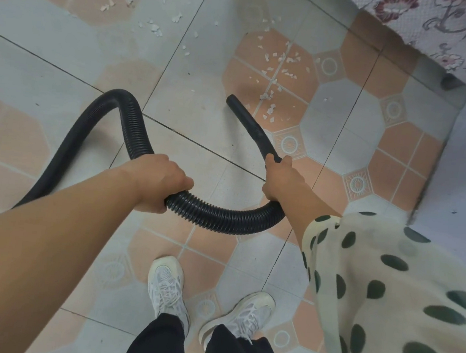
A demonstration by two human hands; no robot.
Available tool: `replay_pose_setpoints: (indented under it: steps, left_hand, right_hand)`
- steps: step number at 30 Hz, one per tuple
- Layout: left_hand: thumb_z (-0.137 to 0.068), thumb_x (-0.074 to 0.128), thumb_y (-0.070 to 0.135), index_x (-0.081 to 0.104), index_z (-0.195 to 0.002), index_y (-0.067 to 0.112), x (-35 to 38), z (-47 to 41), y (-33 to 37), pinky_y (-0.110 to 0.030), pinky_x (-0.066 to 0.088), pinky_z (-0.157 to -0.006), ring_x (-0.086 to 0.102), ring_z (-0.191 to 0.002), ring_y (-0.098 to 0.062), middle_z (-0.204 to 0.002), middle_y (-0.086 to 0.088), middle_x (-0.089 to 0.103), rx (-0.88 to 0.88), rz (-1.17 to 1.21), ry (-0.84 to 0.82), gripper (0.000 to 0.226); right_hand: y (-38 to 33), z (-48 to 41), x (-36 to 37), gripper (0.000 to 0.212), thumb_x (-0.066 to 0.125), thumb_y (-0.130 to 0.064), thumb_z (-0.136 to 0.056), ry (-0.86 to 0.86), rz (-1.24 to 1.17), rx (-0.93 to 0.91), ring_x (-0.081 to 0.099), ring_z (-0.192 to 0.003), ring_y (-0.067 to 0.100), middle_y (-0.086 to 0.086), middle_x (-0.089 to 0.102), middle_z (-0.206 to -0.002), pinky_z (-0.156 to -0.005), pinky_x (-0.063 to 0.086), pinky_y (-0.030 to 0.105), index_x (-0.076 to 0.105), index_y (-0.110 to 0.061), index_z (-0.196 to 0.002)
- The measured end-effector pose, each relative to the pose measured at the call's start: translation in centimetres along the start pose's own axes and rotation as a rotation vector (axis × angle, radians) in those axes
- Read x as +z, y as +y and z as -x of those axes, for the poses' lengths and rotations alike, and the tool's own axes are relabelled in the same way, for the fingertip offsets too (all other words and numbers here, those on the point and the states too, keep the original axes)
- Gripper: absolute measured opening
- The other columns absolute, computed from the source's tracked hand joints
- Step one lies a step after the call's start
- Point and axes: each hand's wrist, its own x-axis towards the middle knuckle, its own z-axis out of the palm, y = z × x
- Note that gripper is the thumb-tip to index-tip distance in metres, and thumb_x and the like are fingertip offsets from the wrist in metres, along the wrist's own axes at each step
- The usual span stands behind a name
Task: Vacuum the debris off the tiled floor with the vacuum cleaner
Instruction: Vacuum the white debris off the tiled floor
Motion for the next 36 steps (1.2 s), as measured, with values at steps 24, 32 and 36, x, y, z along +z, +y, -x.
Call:
replay_pose_setpoints:
  steps: [24,32,36]
  left_hand:
    - [-0.082,0.053,0.023,0.043,-0.09,0.028,-2.4,-2.2,3.7,-0.031,0.043,-0.075,0.046,-0.078,-0.019,-0.085,0.008,0.053,0.086,-0.036,-0.063,0.014]
    - [-0.082,0.055,0.025,0.048,-0.097,0.026,-4.0,-6.3,8.2,-0.029,0.038,-0.07,0.055,-0.087,-0.021,-0.094,0.006,0.059,0.061,-0.014,-0.085,0.017]
    - [-0.081,0.056,0.025,0.045,-0.092,0.027,-5.9,-8.4,9.4,-0.029,0.038,-0.069,0.054,-0.084,-0.019,-0.09,0.008,0.057,0.047,0.011,-0.084,0.016]
  right_hand:
    - [5.1,3.0,1.8,0.063,0.054,-0.005,-0.088,-0.094,-0.044,0.099,0.058,-0.093,0.038,0.019,0.032,-0.13,-0.069,0.044,0.039,0.025,-0.016,-0.143]
    - [11.8,2.4,2.5,0.065,0.056,-0.005,-0.088,-0.107,-0.07,0.163,0.057,-0.091,0.035,0.018,0.032,-0.128,-0.071,0.048,0.038,0.024,-0.017,-0.143]
    - [14.6,1.4,1.1,0.064,0.055,-0.007,-0.089,-0.114,-0.088,0.155,0.053,-0.089,0.032,0.017,0.033,-0.127,-0.071,0.045,0.038,0.025,-0.017,-0.145]
